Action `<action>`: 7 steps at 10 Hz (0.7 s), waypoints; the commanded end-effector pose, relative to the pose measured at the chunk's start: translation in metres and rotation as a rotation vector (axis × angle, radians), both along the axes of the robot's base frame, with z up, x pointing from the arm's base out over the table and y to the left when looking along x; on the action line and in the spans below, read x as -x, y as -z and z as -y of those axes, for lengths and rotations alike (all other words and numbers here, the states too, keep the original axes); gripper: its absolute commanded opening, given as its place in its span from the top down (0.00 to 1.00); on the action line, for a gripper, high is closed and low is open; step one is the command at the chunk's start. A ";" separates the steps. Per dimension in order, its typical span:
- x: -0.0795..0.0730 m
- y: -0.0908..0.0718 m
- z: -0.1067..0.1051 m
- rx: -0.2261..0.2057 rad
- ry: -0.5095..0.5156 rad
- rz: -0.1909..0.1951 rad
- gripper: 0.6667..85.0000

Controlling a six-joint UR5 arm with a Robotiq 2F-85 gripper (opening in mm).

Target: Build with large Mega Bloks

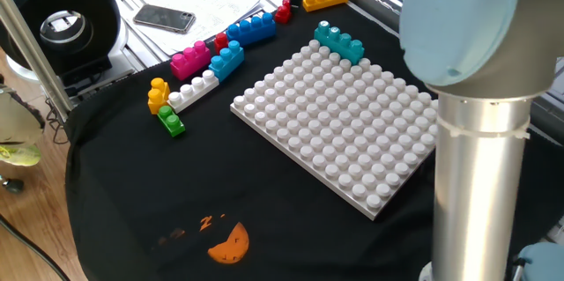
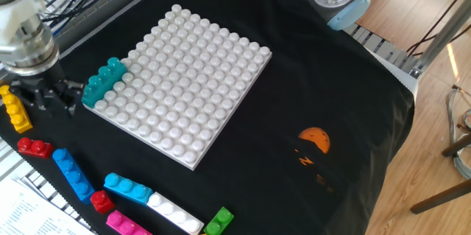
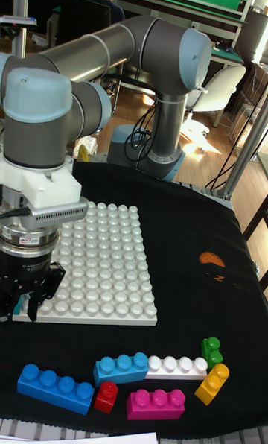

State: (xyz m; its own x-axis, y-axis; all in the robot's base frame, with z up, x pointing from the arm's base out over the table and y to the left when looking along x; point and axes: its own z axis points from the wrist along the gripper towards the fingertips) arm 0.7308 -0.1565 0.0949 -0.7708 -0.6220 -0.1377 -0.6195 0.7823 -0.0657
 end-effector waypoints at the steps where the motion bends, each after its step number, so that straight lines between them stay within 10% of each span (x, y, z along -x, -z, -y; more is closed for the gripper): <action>1: -0.009 0.003 -0.006 -0.039 -0.140 0.016 0.32; 7: -0.037 0.029 -0.020 0.005 -0.545 0.038 0.13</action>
